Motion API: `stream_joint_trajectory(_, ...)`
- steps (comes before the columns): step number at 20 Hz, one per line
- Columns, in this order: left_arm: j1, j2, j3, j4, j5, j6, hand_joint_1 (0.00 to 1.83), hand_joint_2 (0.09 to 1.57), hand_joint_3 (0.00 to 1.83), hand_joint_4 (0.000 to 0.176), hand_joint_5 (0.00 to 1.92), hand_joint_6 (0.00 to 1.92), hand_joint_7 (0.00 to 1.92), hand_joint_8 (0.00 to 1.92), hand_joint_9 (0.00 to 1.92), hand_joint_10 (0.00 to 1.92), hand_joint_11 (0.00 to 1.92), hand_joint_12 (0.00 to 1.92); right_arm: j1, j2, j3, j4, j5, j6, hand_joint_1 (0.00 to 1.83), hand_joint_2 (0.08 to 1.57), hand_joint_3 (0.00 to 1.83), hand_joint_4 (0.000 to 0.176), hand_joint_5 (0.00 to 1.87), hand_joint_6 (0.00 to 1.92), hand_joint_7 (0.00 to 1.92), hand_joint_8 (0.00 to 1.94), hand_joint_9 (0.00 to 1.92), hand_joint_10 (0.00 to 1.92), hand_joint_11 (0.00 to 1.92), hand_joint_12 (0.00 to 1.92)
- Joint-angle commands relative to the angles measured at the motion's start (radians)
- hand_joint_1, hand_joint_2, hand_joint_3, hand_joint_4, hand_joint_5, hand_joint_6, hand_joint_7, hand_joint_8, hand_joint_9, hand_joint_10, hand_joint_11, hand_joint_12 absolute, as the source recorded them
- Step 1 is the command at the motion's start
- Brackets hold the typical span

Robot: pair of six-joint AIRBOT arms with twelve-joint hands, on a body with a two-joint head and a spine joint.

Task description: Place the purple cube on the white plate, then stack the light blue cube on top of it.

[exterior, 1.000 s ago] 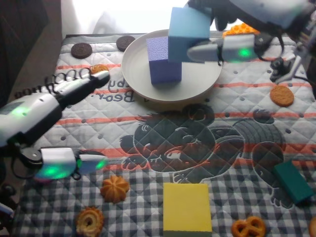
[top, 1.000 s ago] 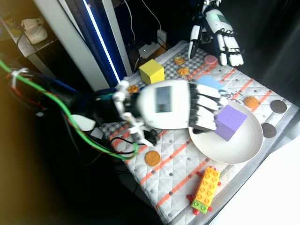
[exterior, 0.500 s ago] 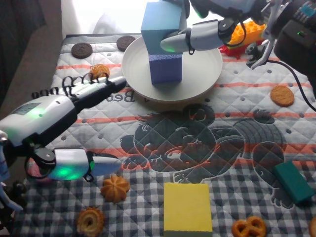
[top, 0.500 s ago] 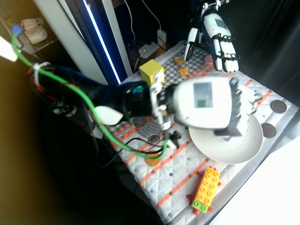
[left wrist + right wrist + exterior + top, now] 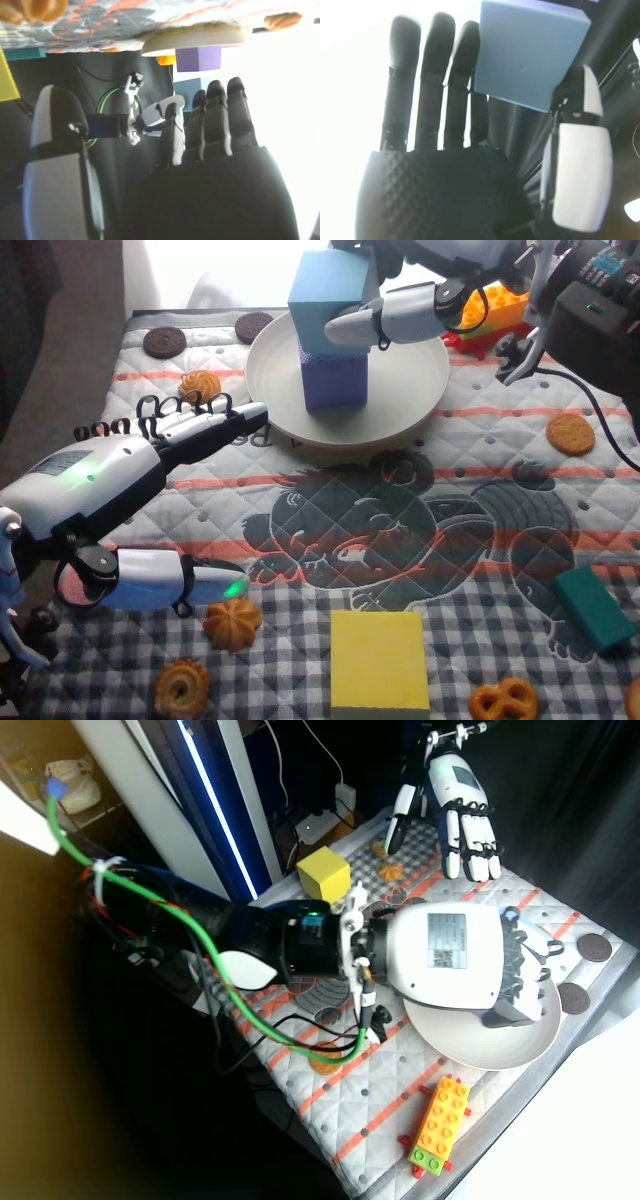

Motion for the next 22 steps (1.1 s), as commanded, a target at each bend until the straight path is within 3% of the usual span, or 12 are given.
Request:
stream_joint_trajectory(1,-0.011,0.001,-0.001,0.016,-0.121,-0.005,0.85,0.93,0.00,0.155,0.12,0.00,0.08,0.00,0.11,0.01,0.03,0.01,0.007,0.007,0.002,0.022,0.118,0.005,1.21,1.15,0.00,0.000,0.91,0.99,0.92,1.22,0.83,1.14,0.71,1.60)
stream_joint_trajectory(3,-0.011,-0.001,-0.001,0.016,-0.117,-0.005,0.85,0.93,0.00,0.156,0.14,0.01,0.08,0.00,0.11,0.01,0.02,0.01,0.007,0.005,0.000,0.025,0.125,0.005,1.21,1.16,0.00,0.000,0.89,1.00,0.89,1.29,0.82,1.30,0.77,1.70)
stream_joint_trajectory(4,-0.011,-0.001,-0.001,0.015,-0.116,-0.005,0.85,0.93,0.00,0.171,0.15,0.01,0.09,0.01,0.12,0.01,0.02,0.01,0.007,0.002,0.000,0.029,0.125,0.005,1.20,1.16,0.00,0.000,0.90,1.02,0.90,1.25,0.80,1.23,0.71,1.62)
stream_joint_trajectory(5,-0.011,-0.001,-0.001,0.015,-0.116,-0.005,0.85,0.93,0.00,0.175,0.16,0.01,0.10,0.01,0.13,0.01,0.02,0.01,0.006,0.000,0.000,0.031,0.125,0.005,1.20,1.15,0.00,0.024,0.92,1.06,0.90,1.16,0.77,1.07,0.60,1.52)
stream_joint_trajectory(7,-0.013,-0.004,-0.001,0.014,-0.116,-0.005,0.88,0.92,0.00,0.170,0.15,0.01,0.10,0.01,0.11,0.00,0.01,0.01,-0.004,-0.004,0.000,0.049,0.126,0.005,1.20,1.14,0.00,0.035,0.93,1.06,0.94,1.08,0.82,0.96,0.60,1.49)
stream_joint_trajectory(8,-0.014,-0.005,-0.001,0.014,-0.116,-0.005,0.88,0.91,0.00,0.169,0.15,0.00,0.10,0.00,0.12,0.00,0.01,0.01,-0.010,-0.005,0.000,0.057,0.129,0.005,1.21,1.13,0.00,0.018,0.93,1.03,0.97,1.08,0.87,1.05,0.72,1.53)
stream_joint_trajectory(10,-0.014,-0.006,-0.001,0.014,-0.115,-0.005,0.84,0.93,0.00,0.175,0.15,0.00,0.09,0.00,0.12,0.00,0.00,0.01,-0.023,-0.008,0.001,0.071,0.130,0.005,1.20,1.14,0.00,0.026,0.89,1.13,0.98,1.02,0.83,0.94,0.59,1.47)
stream_joint_trajectory(13,-0.014,-0.005,-0.001,0.014,-0.115,-0.007,0.84,0.94,0.01,0.167,0.15,0.00,0.10,0.00,0.12,0.00,0.00,0.01,-0.041,-0.008,0.002,0.087,0.130,0.005,1.21,1.14,0.00,0.013,0.90,1.05,0.97,1.09,0.81,1.10,0.62,1.58)
stream_joint_trajectory(18,-0.014,-0.005,-0.002,0.014,-0.116,-0.010,0.84,0.93,0.00,0.175,0.16,0.00,0.11,0.00,0.12,0.00,0.01,0.01,-0.056,-0.007,0.003,0.095,0.130,0.005,1.21,1.18,0.00,0.000,0.77,1.12,0.93,1.26,0.74,0.91,0.53,1.52)
stream_joint_trajectory(19,-0.014,-0.005,-0.002,0.014,-0.116,-0.010,0.86,0.93,0.00,0.174,0.16,0.00,0.10,0.00,0.11,0.00,0.00,0.01,-0.056,-0.007,0.003,0.095,0.130,0.005,1.03,1.10,0.00,0.000,0.69,0.45,0.72,0.66,0.63,0.74,0.37,1.44)
stream_joint_trajectory(20,-0.014,-0.005,-0.002,0.014,-0.116,-0.010,0.86,0.94,0.00,0.173,0.17,0.01,0.11,0.00,0.11,0.00,0.00,0.01,-0.058,-0.007,0.003,0.095,0.130,0.005,0.94,1.04,0.00,0.038,0.61,0.12,0.64,0.25,0.57,0.45,0.28,1.23)
stream_joint_trajectory(22,-0.014,-0.005,-0.002,0.014,-0.116,-0.010,0.88,0.94,0.00,0.174,0.17,0.00,0.10,0.00,0.10,0.00,0.00,0.00,-0.058,-0.007,0.003,0.095,0.130,0.005,0.84,0.98,0.00,0.101,0.37,0.00,0.45,0.01,0.46,0.07,0.05,1.05)
